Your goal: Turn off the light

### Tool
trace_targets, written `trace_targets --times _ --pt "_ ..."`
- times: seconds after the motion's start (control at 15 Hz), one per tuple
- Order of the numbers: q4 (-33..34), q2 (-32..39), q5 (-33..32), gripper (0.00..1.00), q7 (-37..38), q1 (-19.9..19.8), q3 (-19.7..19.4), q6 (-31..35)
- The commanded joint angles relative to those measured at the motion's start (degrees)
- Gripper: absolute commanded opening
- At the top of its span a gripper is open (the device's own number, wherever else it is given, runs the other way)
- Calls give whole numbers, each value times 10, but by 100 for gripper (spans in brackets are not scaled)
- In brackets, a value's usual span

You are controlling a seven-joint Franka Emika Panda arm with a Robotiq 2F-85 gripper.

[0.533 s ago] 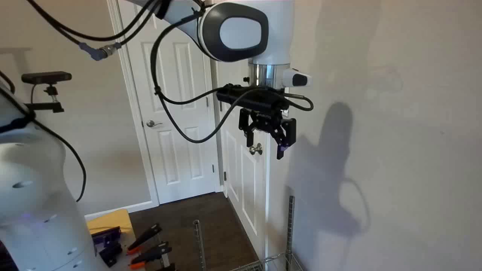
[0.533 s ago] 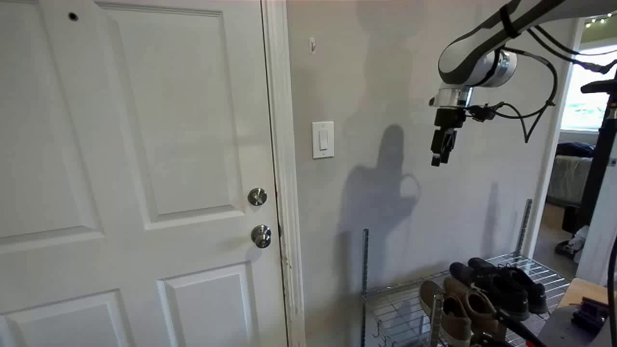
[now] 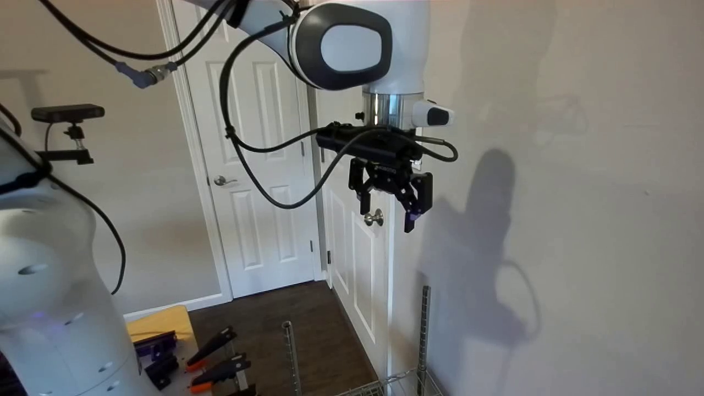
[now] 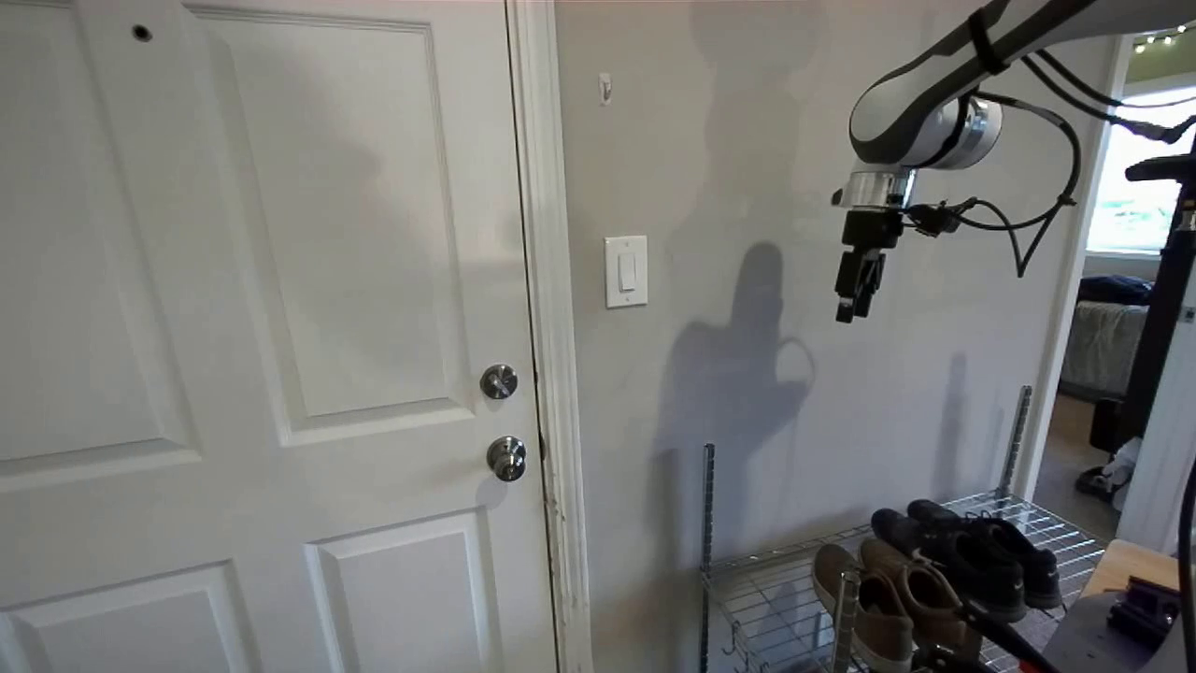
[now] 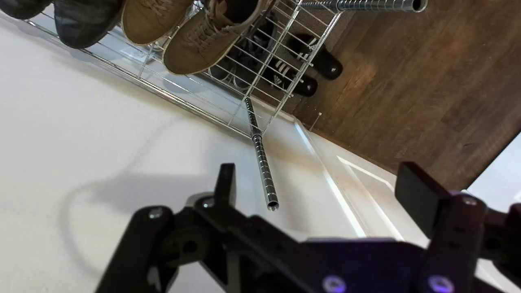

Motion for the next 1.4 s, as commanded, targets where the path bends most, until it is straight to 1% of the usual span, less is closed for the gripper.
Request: trace_targets --times 0.0,0.2,0.27,0.67,0.87,1.0,1.13,1.2,1.27,1.33 --pt "1 2 7 100 -5 -22 21 -1" --pt "1 2 7 100 -5 -22 21 -1" --pt "-14 -3 11 100 -6 -18 25 8" --pt "-147 -44 32 100 3 4 78 56" --pt "-207 -80 42 100 -12 13 94 72" --pt "-264 -122 28 100 -35 21 100 126" --pt "-310 -153 39 100 -44 31 95 167" --pt "-250 -109 45 100 -53 43 87 156" --pt "-264 -120 43 100 -49 46 85 174" --pt "-262 -121 41 100 -43 49 85 184"
